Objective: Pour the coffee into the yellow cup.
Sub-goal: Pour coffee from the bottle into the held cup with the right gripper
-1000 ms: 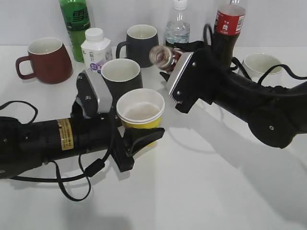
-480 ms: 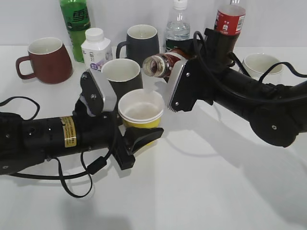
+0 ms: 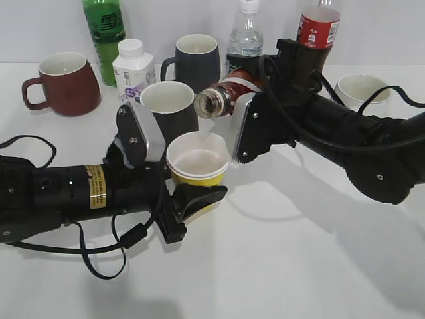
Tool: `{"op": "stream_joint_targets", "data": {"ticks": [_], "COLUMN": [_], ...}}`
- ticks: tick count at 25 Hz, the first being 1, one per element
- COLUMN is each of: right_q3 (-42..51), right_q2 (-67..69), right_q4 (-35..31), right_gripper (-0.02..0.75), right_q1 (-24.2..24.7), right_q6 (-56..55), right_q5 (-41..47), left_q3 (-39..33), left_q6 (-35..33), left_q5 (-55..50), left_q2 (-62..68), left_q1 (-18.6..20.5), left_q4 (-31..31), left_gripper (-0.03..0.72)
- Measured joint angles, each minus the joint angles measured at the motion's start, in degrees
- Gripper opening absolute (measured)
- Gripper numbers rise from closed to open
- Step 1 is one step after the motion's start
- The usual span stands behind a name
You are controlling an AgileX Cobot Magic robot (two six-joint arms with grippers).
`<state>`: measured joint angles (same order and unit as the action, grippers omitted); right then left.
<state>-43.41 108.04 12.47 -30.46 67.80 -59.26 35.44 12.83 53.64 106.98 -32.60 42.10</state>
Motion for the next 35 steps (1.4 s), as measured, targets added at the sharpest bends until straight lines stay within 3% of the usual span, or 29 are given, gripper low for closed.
{"op": "stream_joint_targets", "data": {"ticks": [35], "right_q3": [0.00], "right_q2": [0.00], "right_q4": [0.59], "right_gripper": [0.503], "right_q1": [0.00], "right_q6": [7.09], "right_q5": [-0.17], "left_q3": [0.00], "left_q6": [0.00], "left_q5": [0.00], "left_q2": [0.00], "left_q1": [-0.04], "left_q4": [2.79], "left_gripper": [0.430]}}
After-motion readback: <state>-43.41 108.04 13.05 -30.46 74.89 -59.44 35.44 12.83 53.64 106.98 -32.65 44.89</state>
